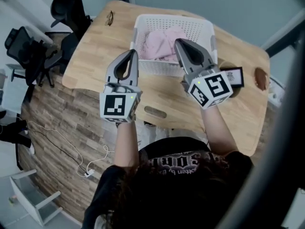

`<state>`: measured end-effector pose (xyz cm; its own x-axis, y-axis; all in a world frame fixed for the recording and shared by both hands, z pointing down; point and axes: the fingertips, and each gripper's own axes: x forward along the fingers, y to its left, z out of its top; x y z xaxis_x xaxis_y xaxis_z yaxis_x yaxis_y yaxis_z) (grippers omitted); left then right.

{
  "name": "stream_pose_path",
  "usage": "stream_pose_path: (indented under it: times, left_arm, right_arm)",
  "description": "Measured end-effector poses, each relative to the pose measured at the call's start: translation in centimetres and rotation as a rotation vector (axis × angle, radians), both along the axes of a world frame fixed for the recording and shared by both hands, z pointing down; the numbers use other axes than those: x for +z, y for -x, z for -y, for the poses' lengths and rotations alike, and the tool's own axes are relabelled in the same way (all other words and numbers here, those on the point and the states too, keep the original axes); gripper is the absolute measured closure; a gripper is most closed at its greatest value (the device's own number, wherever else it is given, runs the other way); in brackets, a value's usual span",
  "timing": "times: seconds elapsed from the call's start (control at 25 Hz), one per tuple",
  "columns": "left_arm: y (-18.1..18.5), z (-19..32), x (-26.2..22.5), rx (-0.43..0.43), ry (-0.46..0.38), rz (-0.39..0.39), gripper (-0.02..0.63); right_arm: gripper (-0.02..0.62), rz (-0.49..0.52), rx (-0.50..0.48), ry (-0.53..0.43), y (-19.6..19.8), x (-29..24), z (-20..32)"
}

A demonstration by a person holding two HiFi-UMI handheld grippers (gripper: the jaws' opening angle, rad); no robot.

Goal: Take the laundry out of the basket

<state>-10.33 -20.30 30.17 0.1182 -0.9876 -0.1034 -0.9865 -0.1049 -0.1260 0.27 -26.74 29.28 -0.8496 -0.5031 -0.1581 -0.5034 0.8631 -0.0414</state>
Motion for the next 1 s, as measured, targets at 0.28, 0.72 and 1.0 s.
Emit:
stream_pose_path:
  times: [0.28, 0.72, 1.0]
  left_arm:
    - [3.9, 4.3, -0.4, 0.096, 0.017, 0.004, 0.609]
    - [6.8, 8.1, -1.1, 0.197, 0.019, 0.008, 0.609]
    - [6.2, 10.2, -1.3, 0.273, -0.001, 0.023, 0.609]
  right_arm:
    - [0.566, 0.008, 0.090, -0.021, 3.1, -1.6, 3.5]
    - [0.566, -0.047, 0.103, -0.111, 6.2, -3.5, 7.5]
    - [0.565, -0.051, 0.157, -0.084, 6.6, -2.3, 9.8]
